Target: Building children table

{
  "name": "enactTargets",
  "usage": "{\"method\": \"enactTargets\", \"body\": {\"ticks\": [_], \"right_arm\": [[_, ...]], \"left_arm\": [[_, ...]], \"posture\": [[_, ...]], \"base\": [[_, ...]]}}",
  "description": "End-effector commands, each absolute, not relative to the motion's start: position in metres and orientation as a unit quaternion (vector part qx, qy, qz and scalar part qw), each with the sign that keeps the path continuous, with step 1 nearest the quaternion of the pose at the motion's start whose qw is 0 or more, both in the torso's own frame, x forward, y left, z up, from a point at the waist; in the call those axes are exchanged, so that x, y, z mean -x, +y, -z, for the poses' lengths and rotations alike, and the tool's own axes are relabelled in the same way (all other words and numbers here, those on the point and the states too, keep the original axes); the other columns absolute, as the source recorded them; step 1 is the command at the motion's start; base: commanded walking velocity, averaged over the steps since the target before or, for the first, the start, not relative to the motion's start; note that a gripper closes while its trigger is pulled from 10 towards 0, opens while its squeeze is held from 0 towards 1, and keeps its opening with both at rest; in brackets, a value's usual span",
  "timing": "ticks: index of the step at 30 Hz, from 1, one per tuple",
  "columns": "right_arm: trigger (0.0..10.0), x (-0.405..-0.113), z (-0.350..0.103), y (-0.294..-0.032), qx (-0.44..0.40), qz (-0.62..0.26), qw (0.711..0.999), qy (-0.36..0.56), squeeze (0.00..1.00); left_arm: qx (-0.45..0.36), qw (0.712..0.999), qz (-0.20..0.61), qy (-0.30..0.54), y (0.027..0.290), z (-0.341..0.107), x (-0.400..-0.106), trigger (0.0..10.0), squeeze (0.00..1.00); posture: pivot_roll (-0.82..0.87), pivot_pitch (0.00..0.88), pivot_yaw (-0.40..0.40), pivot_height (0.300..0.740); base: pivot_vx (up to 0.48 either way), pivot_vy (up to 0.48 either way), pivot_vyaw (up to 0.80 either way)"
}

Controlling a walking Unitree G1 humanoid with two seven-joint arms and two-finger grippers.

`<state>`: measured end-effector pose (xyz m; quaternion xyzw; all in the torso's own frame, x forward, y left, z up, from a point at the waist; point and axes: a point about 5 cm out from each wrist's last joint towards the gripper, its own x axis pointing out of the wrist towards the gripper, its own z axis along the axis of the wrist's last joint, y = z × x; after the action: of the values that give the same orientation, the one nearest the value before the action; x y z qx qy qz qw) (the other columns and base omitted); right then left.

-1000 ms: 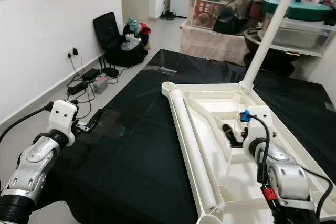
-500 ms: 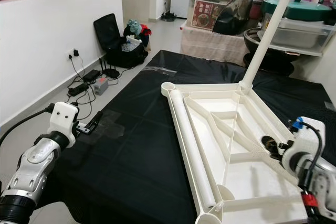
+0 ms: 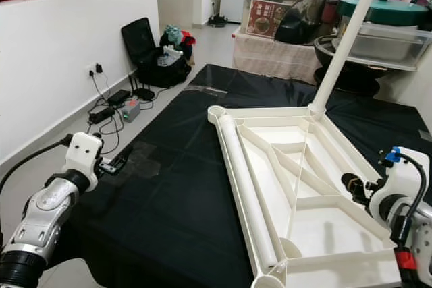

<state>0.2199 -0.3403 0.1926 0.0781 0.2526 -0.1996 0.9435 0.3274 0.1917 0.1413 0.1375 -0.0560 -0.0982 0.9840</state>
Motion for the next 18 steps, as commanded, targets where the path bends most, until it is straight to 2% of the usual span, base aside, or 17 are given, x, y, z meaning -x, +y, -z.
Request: {"method": "enactTargets", "body": {"ticks": [1,7,16,17,18], "right_arm": [[10.0,-0.211,-0.182,-0.349,-0.079,0.236,0.927,0.281,1.00],[10.0,-0.207,-0.154,-0.342,-0.114,0.282,0.898,0.318,1.00],[10.0,-0.208,-0.127,-0.317,-0.138,0.257,0.879,0.377,1.00],[10.0,-0.208,-0.121,-0.313,-0.137,0.253,0.876,0.387,0.87],[10.0,-0.208,-0.117,-0.311,-0.138,0.248,0.875,0.393,0.04]], "left_arm": [[-0.139,0.985,0.095,-0.036,0.192,-0.133,-0.326,10.0,0.00],[-0.139,0.986,0.092,-0.032,0.190,-0.131,-0.326,10.0,0.00],[-0.145,0.986,0.082,-0.026,0.196,-0.130,-0.325,10.0,0.00],[-0.146,0.986,0.082,-0.025,0.196,-0.129,-0.325,10.0,0.00],[-0.146,0.986,0.082,-0.024,0.195,-0.129,-0.325,10.0,0.00]], "posture": [[-0.04,0.000,-0.090,0.740],[-0.03,0.000,-0.099,0.740],[-0.02,0.000,-0.108,0.740],[-0.02,0.000,-0.109,0.740],[-0.01,0.000,-0.113,0.740]], "base": [[0.000,0.000,0.00],[0.000,0.000,0.00],[0.000,0.000,0.00],[0.000,0.000,0.00],[0.000,0.000,0.00]]}}
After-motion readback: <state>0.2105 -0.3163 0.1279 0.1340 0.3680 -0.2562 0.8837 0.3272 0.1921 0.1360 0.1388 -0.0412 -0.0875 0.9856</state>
